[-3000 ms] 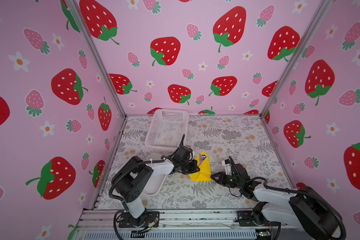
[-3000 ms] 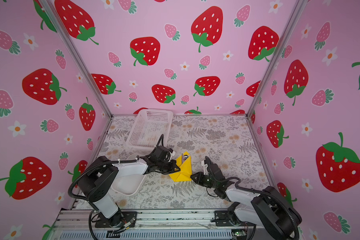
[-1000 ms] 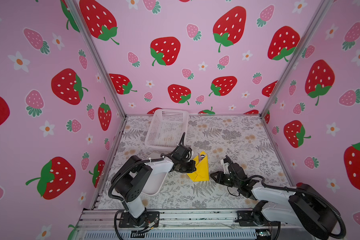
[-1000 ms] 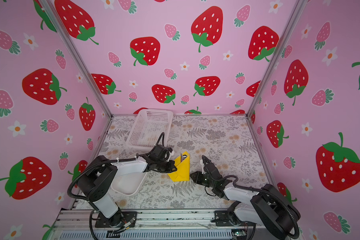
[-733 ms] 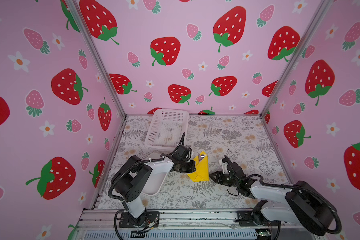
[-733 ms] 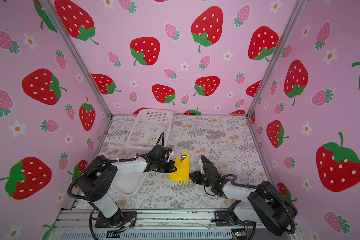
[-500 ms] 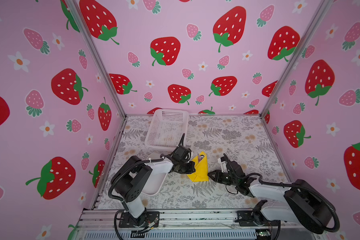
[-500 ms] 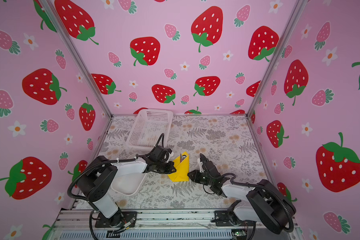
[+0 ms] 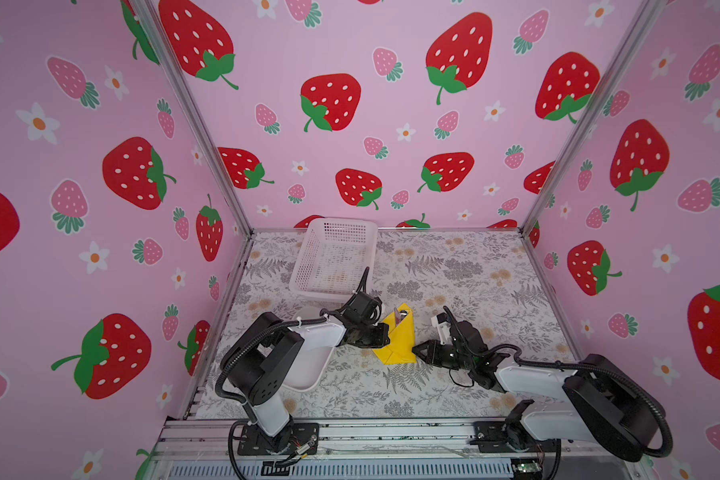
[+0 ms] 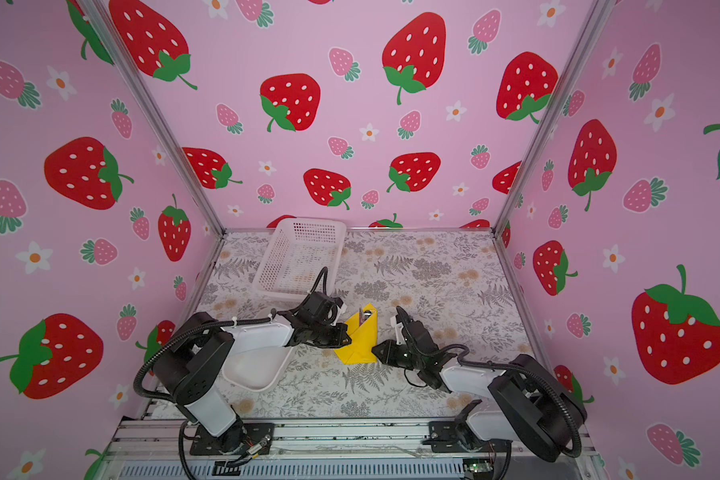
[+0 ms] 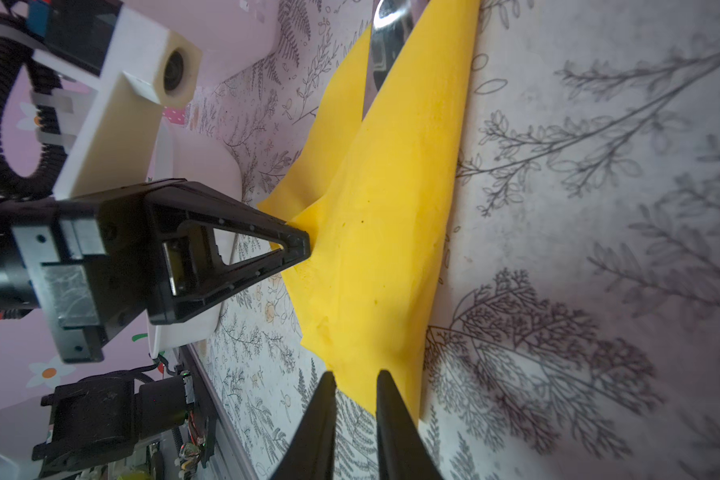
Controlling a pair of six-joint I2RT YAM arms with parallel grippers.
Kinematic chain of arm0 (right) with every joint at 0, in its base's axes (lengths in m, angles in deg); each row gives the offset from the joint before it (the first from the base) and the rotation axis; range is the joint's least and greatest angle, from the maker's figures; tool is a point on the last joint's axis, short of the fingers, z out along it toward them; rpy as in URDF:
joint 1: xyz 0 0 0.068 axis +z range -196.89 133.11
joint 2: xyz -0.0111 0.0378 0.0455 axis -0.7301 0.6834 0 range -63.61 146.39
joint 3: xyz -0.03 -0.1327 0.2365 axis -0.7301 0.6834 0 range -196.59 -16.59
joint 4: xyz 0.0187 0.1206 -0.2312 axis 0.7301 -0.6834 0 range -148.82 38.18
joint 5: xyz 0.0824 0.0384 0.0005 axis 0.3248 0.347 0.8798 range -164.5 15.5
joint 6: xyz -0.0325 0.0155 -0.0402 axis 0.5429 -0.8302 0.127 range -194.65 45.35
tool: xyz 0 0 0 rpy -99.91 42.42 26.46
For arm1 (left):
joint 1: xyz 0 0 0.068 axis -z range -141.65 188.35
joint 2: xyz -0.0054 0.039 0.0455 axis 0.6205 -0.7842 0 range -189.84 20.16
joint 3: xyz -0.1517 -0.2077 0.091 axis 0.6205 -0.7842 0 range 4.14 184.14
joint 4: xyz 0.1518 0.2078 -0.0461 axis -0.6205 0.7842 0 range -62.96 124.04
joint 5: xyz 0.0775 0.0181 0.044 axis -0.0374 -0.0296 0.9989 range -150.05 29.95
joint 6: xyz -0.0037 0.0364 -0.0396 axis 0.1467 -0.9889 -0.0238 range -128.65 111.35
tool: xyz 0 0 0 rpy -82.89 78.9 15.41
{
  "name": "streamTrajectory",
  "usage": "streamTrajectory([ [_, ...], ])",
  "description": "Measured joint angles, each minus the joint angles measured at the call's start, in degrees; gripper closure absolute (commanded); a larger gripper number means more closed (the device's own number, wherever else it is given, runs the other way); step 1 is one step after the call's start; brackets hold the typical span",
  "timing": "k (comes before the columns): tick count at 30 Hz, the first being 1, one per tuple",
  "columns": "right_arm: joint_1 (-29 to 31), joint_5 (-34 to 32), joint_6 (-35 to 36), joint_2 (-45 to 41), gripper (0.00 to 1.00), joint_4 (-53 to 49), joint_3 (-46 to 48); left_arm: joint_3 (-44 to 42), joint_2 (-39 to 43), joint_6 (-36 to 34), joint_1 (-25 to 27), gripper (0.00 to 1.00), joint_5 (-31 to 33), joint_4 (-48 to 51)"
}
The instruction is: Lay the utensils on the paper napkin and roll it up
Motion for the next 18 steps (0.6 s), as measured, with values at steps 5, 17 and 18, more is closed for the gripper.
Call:
streamTrajectory([
  [5, 1.4, 0.7, 0.9, 3.3, 0.80, 0.0, -2.2, -0.5, 0.0, -0.1, 0.0, 1.00, 0.2, 0.0],
  [17, 2.6, -0.3, 2.1, 8.4, 0.85, -1.2, -3.9, -0.5, 0.0, -0.2, 0.1, 1.00, 0.4, 0.0],
  [18, 2.6, -0.5, 2.3, 8.4, 0.85, -1.3, -3.9, -0.5, 0.0, -0.2, 0.1, 1.00, 0.4, 0.0],
])
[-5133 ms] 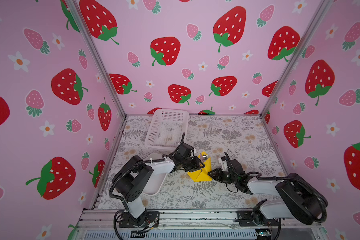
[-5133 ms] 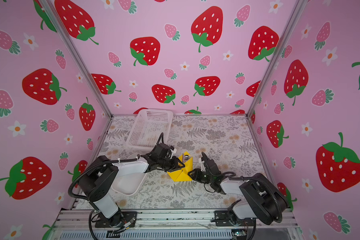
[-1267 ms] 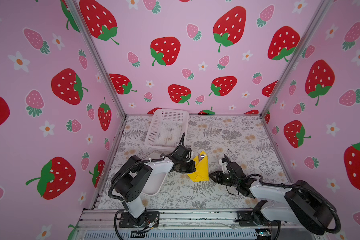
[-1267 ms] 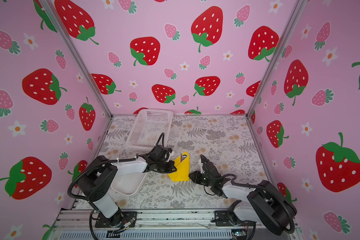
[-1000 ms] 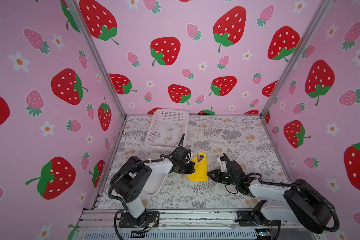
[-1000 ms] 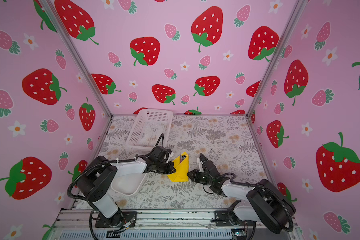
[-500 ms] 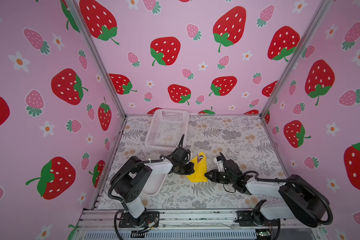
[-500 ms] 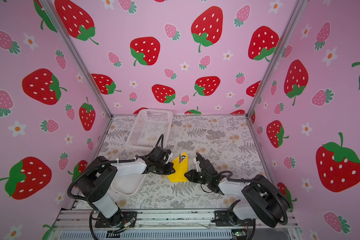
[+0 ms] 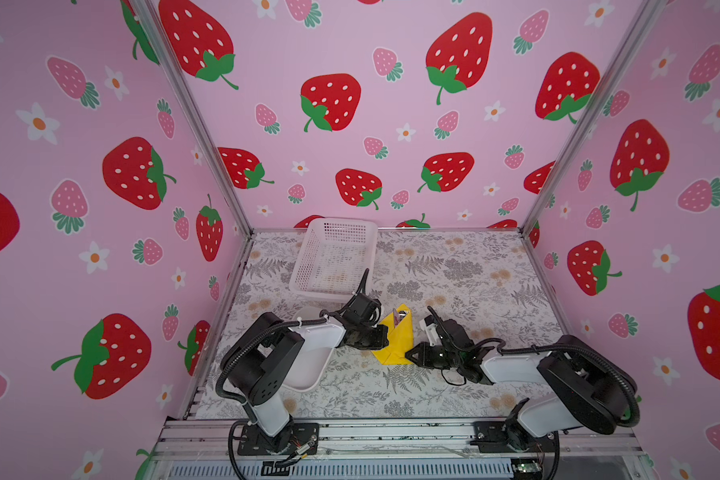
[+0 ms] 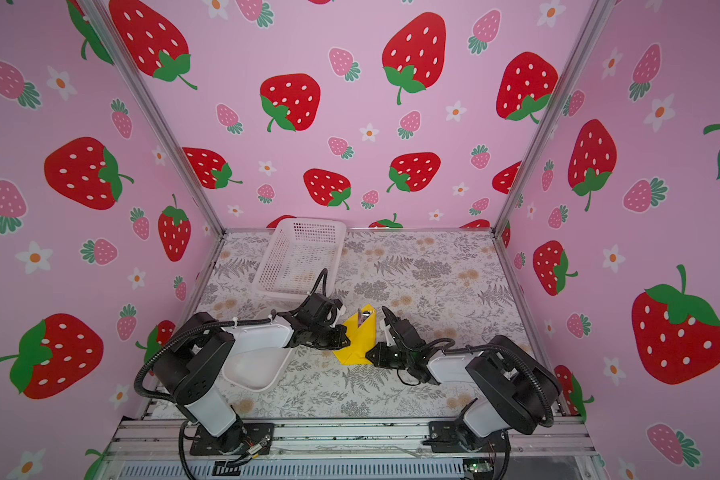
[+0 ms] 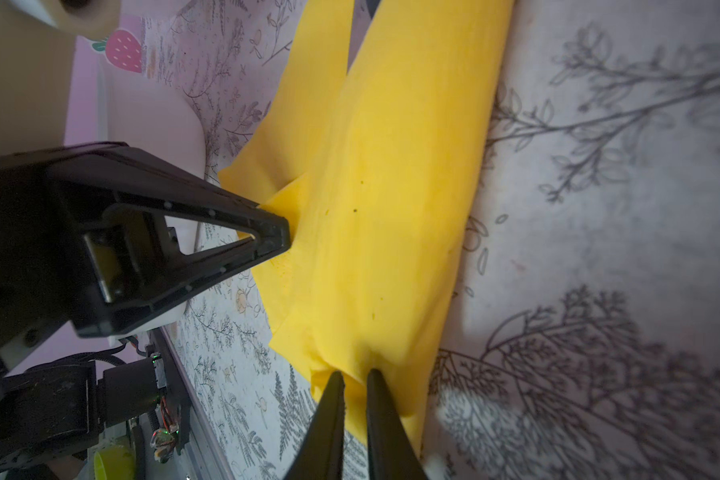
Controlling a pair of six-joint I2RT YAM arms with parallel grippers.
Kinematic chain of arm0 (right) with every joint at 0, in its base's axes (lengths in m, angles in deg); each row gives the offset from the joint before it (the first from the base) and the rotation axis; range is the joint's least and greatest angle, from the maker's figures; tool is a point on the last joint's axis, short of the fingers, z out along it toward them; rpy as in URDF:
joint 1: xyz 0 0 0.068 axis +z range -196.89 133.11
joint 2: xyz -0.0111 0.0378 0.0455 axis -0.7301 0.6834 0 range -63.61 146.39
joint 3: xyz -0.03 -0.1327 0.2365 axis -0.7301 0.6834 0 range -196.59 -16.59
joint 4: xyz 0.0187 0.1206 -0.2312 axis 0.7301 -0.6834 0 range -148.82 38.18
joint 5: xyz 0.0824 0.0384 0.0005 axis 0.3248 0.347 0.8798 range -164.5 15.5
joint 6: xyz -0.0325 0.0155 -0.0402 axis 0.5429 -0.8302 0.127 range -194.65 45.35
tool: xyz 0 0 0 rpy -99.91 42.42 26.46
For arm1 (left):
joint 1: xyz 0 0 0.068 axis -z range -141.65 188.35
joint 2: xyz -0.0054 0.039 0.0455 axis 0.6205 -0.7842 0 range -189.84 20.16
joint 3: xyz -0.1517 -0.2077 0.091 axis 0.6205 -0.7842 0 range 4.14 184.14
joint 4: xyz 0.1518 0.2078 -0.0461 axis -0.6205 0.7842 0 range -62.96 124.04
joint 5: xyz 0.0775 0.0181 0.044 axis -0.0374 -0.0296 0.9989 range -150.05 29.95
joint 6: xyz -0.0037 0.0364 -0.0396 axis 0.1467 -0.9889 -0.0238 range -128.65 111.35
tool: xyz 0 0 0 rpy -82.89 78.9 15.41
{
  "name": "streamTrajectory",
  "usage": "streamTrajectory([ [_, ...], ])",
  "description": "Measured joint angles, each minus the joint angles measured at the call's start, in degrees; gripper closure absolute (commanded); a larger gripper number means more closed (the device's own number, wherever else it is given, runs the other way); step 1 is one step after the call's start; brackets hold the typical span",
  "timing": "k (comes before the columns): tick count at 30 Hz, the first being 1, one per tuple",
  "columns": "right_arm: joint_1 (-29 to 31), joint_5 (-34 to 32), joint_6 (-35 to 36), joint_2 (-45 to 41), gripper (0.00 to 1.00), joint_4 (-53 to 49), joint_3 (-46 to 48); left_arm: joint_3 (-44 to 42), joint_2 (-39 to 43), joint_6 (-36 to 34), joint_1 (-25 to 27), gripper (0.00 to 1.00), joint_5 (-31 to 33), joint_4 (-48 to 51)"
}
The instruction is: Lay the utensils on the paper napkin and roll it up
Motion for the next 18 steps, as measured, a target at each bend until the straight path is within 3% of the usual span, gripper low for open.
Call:
streamTrajectory([
  [10, 0.2, -0.7, 1.2, -0.2, 0.84, -1.7, -0.9, 0.0, 0.0, 0.0, 0.1, 1.00, 0.0, 0.0],
  [18, 0.4, 2.4, 0.6, -2.2, 0.84, 0.2, -0.8, 0.0, 0.0, 0.0, 0.2, 1.00, 0.0, 0.0],
])
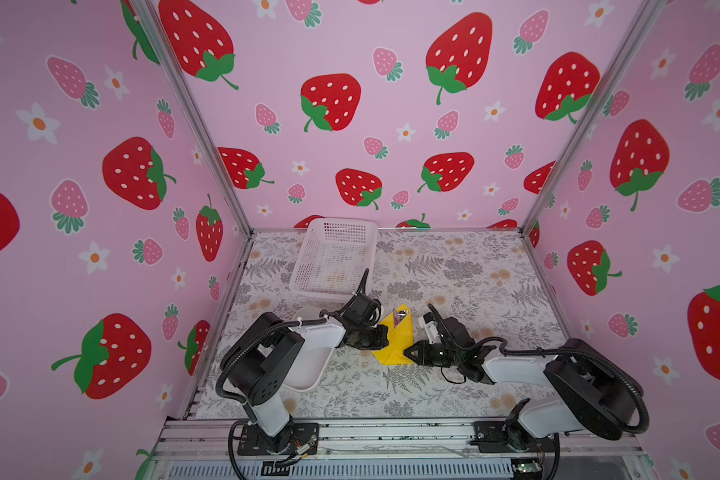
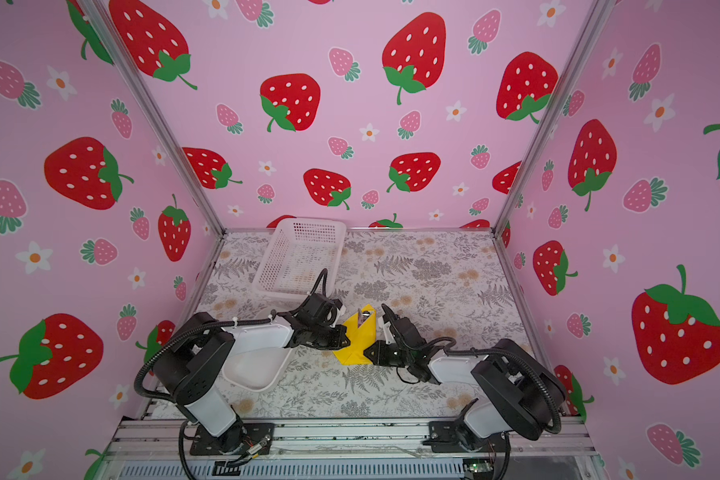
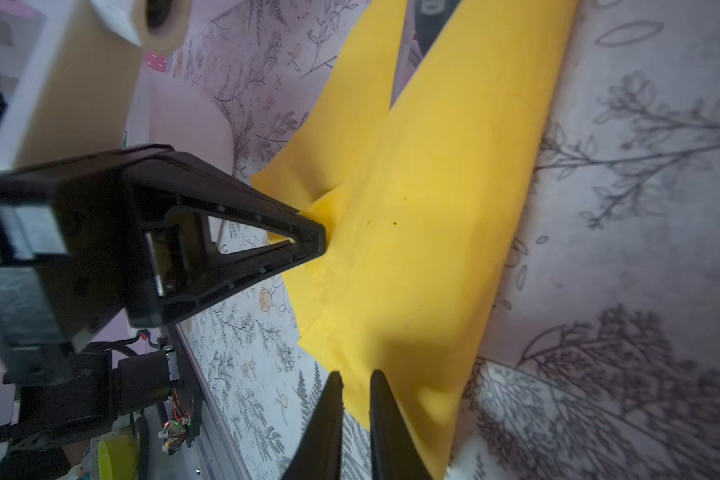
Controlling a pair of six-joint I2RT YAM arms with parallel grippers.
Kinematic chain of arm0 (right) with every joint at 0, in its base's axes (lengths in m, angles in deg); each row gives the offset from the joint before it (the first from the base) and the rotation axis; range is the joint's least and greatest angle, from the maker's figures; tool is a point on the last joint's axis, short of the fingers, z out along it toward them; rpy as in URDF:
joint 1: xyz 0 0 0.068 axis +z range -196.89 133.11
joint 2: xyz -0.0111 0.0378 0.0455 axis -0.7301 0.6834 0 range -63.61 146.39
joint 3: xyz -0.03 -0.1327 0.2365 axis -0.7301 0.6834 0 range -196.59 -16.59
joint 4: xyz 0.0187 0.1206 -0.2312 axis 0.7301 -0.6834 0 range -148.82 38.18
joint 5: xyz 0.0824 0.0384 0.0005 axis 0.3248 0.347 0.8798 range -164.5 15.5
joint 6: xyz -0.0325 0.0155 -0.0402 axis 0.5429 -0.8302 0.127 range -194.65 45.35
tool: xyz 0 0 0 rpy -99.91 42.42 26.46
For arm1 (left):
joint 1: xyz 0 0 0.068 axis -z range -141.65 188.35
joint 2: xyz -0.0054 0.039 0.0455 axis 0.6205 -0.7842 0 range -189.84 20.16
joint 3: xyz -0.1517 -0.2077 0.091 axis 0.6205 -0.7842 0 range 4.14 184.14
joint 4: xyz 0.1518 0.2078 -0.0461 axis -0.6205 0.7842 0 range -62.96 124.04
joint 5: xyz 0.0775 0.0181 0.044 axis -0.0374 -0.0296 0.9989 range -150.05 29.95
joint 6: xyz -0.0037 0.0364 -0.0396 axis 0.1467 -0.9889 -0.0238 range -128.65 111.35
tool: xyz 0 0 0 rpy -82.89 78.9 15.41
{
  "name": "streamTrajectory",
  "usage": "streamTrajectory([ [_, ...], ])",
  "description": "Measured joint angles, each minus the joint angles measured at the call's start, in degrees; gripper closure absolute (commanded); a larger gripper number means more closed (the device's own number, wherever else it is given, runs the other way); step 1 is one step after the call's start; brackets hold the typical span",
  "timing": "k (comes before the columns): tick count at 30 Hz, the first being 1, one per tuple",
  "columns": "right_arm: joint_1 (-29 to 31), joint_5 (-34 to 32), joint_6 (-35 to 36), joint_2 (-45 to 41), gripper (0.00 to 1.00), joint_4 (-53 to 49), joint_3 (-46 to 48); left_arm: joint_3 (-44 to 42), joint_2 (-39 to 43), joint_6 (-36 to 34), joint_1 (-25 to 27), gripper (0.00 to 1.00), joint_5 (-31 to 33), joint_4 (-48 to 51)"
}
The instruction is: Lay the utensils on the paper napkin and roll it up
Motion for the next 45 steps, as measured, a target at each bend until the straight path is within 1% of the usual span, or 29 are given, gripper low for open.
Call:
streamTrajectory([
  [8, 2.0, 0.8, -0.1, 4.0, 0.85, 0.0, -0.3, 0.0, 0.0, 0.0, 0.0, 1.00, 0.0, 0.0],
  [13, 2.2, 0.6, 0.0, 4.1, 0.85, 0.1, -0.3, -0.1, 0.0, 0.0, 0.0, 1.00, 0.0, 0.0],
  [17, 2.2, 0.2, 0.0, 2.4, 0.85, -1.0, 0.0, -0.1, 0.0, 0.0, 0.1, 1.00, 0.0, 0.0],
  [23, 1.9, -3.3, 0.0, -4.2, 0.85, -3.6, 0.2, -0.1, 0.0, 0.0, 0.1, 1.00, 0.0, 0.0],
  [26, 1.6, -4.3, -0.1, -3.7, 0.85, -4.1, 0.2, -0.1, 0.0, 0.0, 0.1, 1.00, 0.0, 0.0],
  [31, 1.5, -4.7, 0.0, 0.7, 0.86, -4.9, -0.1, -0.2, 0.0, 0.0, 0.1, 1.00, 0.0, 0.0],
  [34, 1.5, -4.8, 0.0, 1.5, 0.86, -4.9, -0.8, -0.2, 0.0, 0.0, 0.1, 1.00, 0.0, 0.0],
  [38, 1.5, -4.9, 0.1, 1.2, 0.86, -5.2, -0.8, -0.4, 0.0, 0.0, 0.1, 1.00, 0.0, 0.0],
  [45, 1.5, -5.9, 1.0, -1.8, 0.84, -8.6, -0.8, -0.4, 0.0, 0.0, 0.2, 1.00, 0.0, 0.0],
])
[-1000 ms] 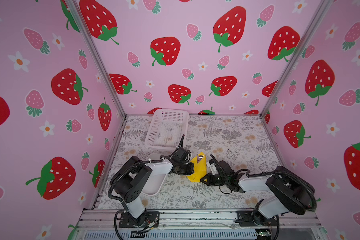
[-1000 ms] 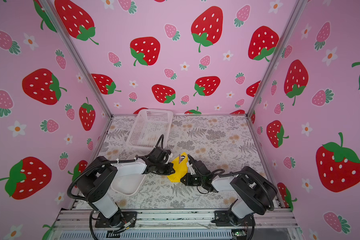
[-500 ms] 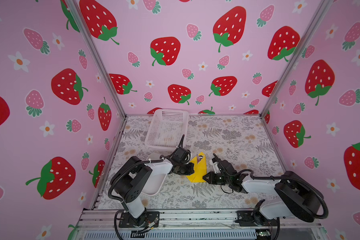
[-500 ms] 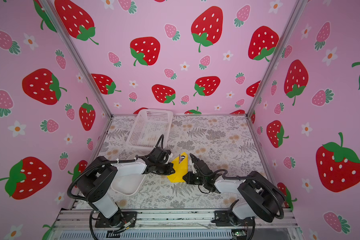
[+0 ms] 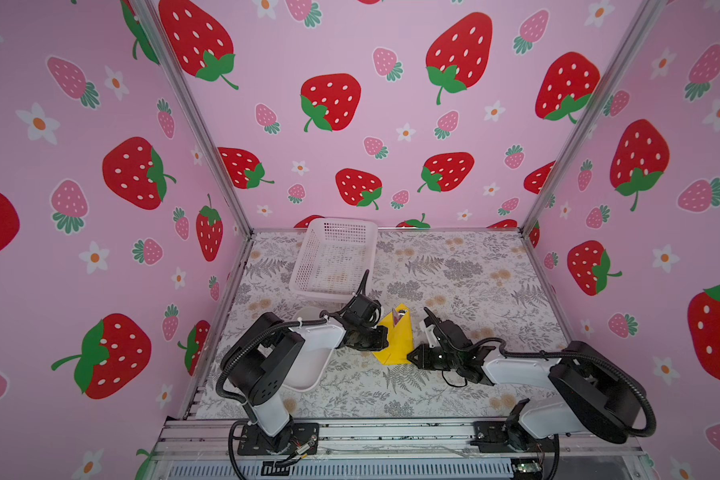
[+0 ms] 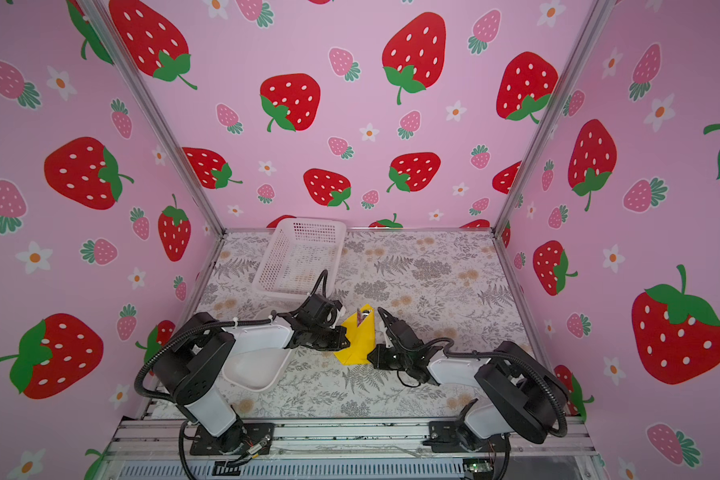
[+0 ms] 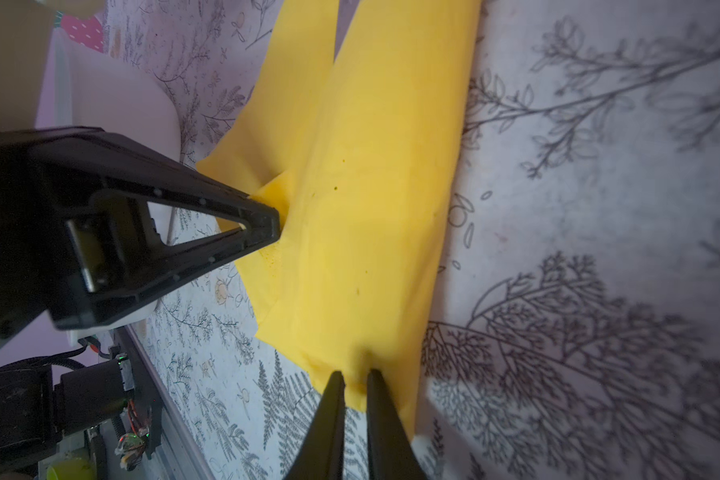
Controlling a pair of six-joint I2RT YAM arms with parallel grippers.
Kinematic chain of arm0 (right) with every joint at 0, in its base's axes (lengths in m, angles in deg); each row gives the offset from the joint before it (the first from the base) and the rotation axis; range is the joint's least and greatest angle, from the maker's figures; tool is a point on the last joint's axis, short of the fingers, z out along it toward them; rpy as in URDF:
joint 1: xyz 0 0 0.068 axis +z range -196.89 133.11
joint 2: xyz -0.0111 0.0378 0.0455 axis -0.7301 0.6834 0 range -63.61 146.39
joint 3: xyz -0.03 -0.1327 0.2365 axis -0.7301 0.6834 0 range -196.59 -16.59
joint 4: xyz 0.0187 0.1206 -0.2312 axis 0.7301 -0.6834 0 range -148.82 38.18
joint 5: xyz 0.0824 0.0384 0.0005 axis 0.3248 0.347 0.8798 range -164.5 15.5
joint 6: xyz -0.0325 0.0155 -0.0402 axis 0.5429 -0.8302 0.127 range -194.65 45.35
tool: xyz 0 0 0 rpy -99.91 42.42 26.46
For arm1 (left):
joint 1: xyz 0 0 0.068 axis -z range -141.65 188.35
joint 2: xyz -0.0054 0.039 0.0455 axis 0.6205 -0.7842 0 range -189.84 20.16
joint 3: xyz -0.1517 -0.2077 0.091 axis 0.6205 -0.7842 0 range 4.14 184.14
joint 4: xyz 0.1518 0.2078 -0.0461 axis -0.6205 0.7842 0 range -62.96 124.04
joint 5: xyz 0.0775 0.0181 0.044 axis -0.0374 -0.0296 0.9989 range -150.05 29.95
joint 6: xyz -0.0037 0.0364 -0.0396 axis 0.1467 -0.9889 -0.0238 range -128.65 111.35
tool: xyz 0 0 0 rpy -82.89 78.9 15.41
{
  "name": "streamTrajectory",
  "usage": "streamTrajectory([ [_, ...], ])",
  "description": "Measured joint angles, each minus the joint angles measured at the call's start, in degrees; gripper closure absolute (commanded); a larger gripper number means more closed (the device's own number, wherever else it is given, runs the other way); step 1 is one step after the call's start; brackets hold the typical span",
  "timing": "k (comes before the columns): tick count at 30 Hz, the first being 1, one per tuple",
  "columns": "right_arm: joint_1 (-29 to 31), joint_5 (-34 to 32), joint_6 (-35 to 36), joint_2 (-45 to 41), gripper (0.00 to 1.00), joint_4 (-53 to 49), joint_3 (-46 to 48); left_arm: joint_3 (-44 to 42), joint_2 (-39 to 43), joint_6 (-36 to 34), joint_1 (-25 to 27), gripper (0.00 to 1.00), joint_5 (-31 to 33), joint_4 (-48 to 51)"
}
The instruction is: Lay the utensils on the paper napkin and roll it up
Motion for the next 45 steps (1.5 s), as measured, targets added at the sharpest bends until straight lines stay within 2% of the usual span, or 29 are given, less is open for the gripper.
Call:
streamTrajectory([
  [8, 0.0, 1.0, 0.0, -0.1, 0.83, 0.3, -1.5, -0.1, 0.0, 0.0, 0.0, 1.00, 0.1, 0.0],
  [21, 1.2, 2.9, -0.3, 6.5, 0.83, 2.6, -4.9, -0.4, 0.3, 0.1, 0.0, 1.00, 0.4, 0.0],
  [37, 2.4, 2.6, -1.1, 10.1, 0.86, 3.3, -7.7, -0.4, 0.3, 0.1, 0.0, 1.00, 0.4, 0.0],
  [39, 2.6, 2.3, -1.2, 10.1, 0.86, 3.3, -7.7, -0.4, 0.6, 0.1, 0.0, 0.96, 0.4, 0.0],
  [43, 2.6, 1.7, -1.3, 10.1, 0.86, 3.3, -7.6, -0.4, 3.7, 0.0, 0.0, 0.72, 0.5, 0.5],
  [45, 2.6, 1.6, -1.3, 10.1, 0.86, 3.6, -7.4, -0.4, 6.5, 0.0, 0.1, 0.68, 1.2, 1.2],
])
